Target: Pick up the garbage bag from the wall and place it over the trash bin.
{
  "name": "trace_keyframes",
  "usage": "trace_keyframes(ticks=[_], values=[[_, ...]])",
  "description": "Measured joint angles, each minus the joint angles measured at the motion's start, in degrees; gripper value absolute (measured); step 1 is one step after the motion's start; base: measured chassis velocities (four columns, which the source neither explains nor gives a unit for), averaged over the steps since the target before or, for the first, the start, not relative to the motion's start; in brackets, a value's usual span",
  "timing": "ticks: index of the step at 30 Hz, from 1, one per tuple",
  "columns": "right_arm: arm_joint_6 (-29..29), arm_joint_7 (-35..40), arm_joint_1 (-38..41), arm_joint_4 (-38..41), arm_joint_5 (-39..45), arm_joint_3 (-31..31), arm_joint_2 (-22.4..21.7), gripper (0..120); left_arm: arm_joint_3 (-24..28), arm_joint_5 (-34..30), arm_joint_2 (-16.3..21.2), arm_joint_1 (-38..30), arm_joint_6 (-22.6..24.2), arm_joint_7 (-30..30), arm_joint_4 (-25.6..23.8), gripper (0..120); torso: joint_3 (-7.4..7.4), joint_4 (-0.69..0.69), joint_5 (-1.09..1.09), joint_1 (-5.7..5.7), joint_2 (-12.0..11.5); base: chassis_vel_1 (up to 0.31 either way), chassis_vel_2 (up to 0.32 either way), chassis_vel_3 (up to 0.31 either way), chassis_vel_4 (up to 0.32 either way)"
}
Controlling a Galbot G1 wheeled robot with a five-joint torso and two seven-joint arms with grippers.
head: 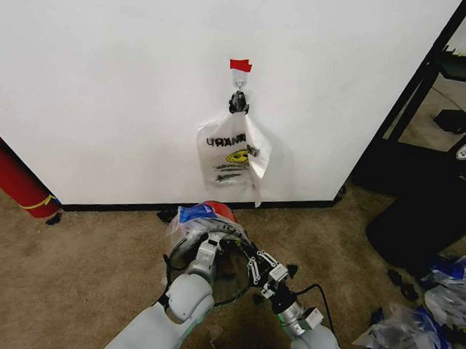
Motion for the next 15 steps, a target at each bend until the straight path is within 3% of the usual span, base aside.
trace_keyframes(ticks=[8, 15], values=[[0.6, -2.4, -0.4, 0.8, 1.5, 0.3, -0.2, 0, 0.6, -2.3, 0.3, -1.0, 0.8, 0.1, 1.7, 0, 0.0, 0.0, 0.0, 0.0, 0.0, 0.0, 0.0, 0.0, 0.0], [0.7, -2.3, 0.5, -0.2, 1.8, 1.0, 0.2, 0, 0.8, -2.4, 2.0, 1.5, 0.7, 1.1, -2.7, 0, 0.0, 0.0, 0.0, 0.0, 0.0, 0.0, 0.0, 0.0, 0.0]])
